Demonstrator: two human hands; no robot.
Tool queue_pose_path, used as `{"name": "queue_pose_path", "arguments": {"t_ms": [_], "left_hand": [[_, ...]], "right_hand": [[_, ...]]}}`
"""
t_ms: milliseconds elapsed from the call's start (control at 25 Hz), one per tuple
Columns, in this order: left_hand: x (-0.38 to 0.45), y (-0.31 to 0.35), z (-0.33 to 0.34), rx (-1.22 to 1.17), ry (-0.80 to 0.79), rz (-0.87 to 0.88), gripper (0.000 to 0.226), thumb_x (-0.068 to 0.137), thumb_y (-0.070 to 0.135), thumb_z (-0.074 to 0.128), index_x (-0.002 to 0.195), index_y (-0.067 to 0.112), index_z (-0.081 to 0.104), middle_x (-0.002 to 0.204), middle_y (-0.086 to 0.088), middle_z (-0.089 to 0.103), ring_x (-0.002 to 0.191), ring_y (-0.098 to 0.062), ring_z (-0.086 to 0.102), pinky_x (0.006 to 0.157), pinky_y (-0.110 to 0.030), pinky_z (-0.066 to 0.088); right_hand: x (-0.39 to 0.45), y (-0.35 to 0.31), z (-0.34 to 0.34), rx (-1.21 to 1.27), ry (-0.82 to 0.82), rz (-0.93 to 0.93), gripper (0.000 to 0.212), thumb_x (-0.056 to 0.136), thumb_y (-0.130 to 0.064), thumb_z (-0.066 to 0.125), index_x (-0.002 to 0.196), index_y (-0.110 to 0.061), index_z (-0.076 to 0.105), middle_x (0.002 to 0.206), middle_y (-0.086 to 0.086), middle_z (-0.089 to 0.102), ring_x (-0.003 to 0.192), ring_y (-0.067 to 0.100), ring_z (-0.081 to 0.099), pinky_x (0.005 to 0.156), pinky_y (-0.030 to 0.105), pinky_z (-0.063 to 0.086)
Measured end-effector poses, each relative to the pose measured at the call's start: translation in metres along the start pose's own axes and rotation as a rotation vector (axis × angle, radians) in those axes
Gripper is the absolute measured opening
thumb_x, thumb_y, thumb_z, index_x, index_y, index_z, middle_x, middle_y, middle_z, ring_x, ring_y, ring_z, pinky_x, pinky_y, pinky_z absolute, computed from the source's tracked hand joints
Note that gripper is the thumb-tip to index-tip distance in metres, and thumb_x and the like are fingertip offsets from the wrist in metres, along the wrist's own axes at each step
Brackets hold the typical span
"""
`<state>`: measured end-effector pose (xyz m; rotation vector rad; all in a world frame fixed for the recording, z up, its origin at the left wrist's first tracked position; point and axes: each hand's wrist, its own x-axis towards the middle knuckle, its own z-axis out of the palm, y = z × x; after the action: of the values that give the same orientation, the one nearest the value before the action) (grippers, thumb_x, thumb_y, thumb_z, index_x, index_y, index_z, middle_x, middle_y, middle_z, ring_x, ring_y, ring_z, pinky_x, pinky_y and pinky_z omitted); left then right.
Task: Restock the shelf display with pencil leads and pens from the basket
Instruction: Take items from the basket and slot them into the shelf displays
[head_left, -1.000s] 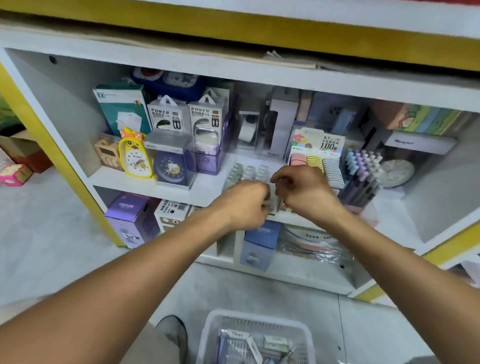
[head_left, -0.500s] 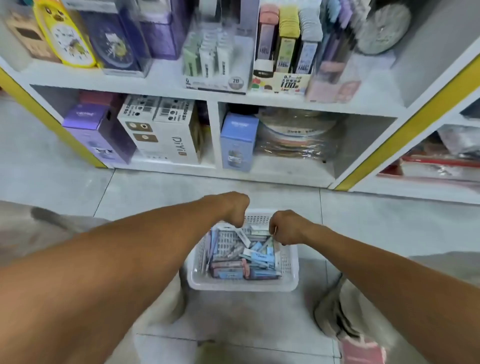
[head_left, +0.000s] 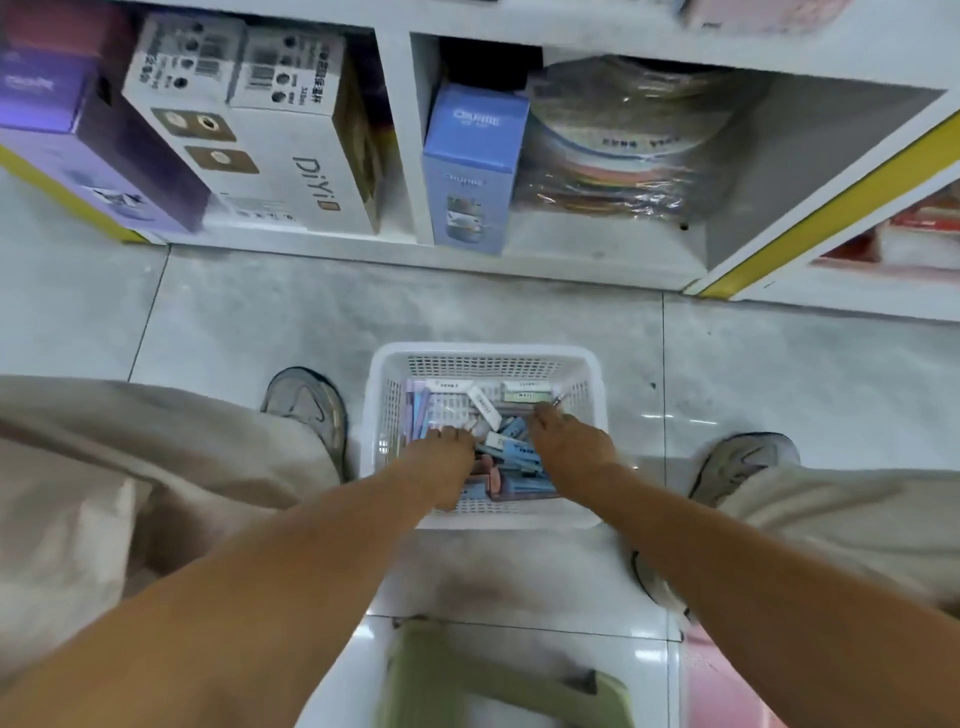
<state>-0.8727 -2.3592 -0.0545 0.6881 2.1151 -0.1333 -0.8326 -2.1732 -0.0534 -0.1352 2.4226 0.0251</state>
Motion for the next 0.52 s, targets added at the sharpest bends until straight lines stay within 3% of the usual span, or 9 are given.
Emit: {"name": "queue_pose_path", "arguments": {"t_ms": [200, 520], "left_hand": [[0.018, 0.008, 0.018, -0.021, 0.079, -0.057, 0.077, 0.08, 0.007, 0.071, 0.143, 0.0, 0.028, 0.137, -0.018, 0.039, 0.126, -0.034, 0.043, 0.097, -0.045, 0.046], [0.032, 0.01, 0.034, -0.078, 0.156, -0.037, 0.063, 0.076, 0.014, 0.076, 0.129, 0.006, 0.042, 0.125, -0.015, 0.048, 0.116, -0.031, 0.049, 0.098, -0.042, 0.047]], "right_hand": [[0.014, -0.008, 0.017, -0.087, 0.011, -0.004, 0.074, 0.08, -0.006, 0.071, 0.144, -0.008, 0.033, 0.143, 0.007, 0.035, 0.126, 0.026, 0.049, 0.078, 0.04, 0.057], [0.021, -0.011, 0.033, 0.063, 0.048, -0.002, 0.045, 0.087, -0.014, 0.067, 0.127, -0.015, 0.047, 0.132, 0.005, 0.042, 0.101, 0.026, 0.064, 0.069, 0.038, 0.055]]}}
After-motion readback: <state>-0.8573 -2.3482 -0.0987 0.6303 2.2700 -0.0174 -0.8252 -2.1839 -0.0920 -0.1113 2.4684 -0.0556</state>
